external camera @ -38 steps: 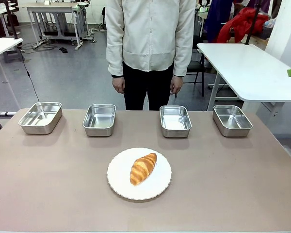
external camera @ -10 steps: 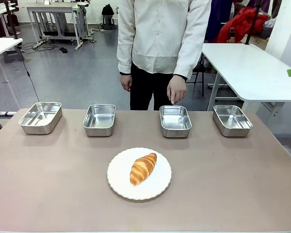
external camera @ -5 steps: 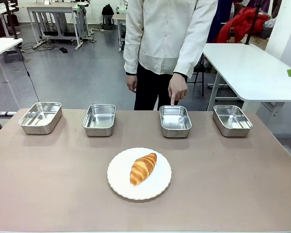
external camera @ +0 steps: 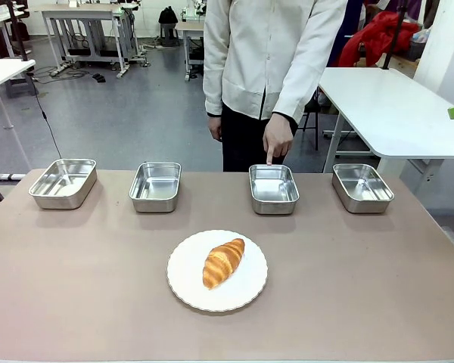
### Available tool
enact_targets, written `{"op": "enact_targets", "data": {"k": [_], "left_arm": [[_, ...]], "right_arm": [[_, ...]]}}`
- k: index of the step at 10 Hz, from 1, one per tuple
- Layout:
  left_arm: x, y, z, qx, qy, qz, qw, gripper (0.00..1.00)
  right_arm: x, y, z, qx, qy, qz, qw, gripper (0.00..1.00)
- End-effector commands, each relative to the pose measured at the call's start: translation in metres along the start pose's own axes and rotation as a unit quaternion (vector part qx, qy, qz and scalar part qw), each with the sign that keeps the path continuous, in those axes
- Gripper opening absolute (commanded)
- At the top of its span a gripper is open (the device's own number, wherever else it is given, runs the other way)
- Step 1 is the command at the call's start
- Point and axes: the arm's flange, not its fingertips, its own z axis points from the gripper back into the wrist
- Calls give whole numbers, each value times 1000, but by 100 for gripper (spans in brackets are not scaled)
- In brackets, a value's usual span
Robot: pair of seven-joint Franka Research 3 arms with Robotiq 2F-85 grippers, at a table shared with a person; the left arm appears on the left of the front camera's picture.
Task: Place the bread in the container.
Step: Place the Butter Roll into the Airtight Container indicated by the human.
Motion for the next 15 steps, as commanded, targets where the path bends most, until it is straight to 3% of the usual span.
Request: {"op": "enact_targets", "data": {"k": [1, 4, 6, 9, 10, 12, 15], "left_arm": [[1, -1, 2, 2, -6, 0, 1000, 100], [1, -1, 2, 2, -6, 0, 1000, 100], [1, -1, 2, 2, -6, 0, 1000, 100], [1, -1, 2, 2, -6, 0, 1000, 100], [1, -1, 2, 2, -6, 0, 1000, 100], [1, -1, 2, 2, -6, 0, 1000, 100], [1, -1, 2, 2, -6, 0, 1000, 100]], "right_arm": [[-1, -1, 0, 3, -6, 2, 1000, 100], [0, 0, 0, 0, 0, 0, 1000, 100], [39, 22, -4, -36, 17, -25, 999, 100], [112, 92, -39, -36, 44, -41, 998, 100], [131, 127, -62, -1, 72, -55, 996, 100], [152, 205, -116, -18, 128, -83, 988, 100], [157, 293, -172, -81, 159, -113, 977, 100]]}}
